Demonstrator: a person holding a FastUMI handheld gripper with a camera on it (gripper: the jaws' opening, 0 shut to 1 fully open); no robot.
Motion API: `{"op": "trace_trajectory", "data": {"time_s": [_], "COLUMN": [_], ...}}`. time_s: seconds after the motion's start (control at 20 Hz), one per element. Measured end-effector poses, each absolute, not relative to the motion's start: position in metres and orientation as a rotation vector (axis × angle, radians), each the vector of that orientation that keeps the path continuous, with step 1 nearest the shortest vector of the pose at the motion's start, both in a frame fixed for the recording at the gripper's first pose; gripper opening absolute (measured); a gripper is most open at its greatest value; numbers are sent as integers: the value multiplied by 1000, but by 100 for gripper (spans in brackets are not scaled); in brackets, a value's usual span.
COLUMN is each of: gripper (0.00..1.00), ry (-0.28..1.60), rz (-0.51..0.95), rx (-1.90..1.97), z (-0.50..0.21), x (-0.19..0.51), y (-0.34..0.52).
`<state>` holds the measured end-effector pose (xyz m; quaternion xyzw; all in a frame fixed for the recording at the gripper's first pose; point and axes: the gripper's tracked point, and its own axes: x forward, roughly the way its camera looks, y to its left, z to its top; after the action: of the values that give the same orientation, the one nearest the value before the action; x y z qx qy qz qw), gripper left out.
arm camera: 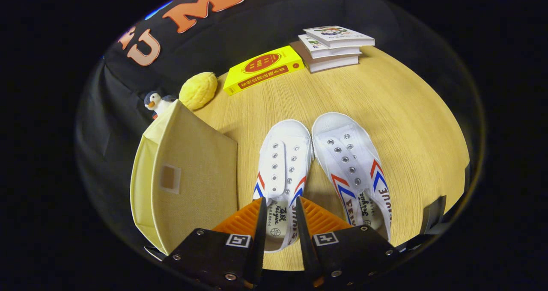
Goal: Open the storage box then place both shoes into the box .Put the left shoe in first, then the right shoe, with the right side of both shoes facing outward in a uniform manner.
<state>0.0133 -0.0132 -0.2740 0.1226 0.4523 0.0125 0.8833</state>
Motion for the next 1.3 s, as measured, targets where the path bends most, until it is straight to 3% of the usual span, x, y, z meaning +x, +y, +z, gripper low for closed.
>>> {"op": "trace_trajectory", "data": {"time_s": [0.4,0.65,0.85,1.05,1.3], "gripper": [18,18,26,0,0], "ry": [1056,1081,1026,953,824], "rz": [0,44,92,90,207], "rx": [210,193,169,395,606], "z": [-311,-319,-318,-316,-279], "x": [22,25,27,27,33], "y": [-22,-21,-22,-21,-1]}}
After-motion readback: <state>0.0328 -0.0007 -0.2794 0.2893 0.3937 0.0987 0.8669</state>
